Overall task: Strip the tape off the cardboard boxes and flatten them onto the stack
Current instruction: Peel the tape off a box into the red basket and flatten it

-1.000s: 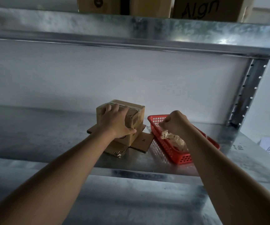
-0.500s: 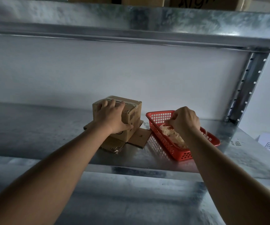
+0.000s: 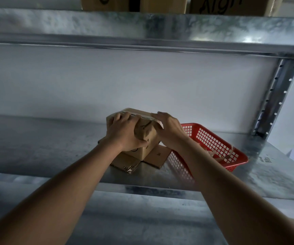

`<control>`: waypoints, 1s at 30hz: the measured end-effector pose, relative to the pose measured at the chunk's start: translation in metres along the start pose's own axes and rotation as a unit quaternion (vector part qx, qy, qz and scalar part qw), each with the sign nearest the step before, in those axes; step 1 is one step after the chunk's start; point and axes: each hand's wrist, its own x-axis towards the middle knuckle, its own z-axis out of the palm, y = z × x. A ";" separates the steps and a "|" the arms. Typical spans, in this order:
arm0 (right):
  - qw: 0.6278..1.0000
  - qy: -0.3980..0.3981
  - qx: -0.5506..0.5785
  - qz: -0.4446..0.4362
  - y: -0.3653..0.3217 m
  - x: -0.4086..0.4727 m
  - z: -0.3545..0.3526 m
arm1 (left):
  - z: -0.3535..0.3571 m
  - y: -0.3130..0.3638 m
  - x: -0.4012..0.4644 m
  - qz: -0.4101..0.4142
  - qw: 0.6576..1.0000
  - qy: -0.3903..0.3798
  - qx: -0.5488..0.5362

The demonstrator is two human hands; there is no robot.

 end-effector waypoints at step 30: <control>0.981 -0.070 0.128 0.130 -0.103 0.014 0.081 | -0.040 -0.138 0.011 0.022 0.961 -0.149 -0.233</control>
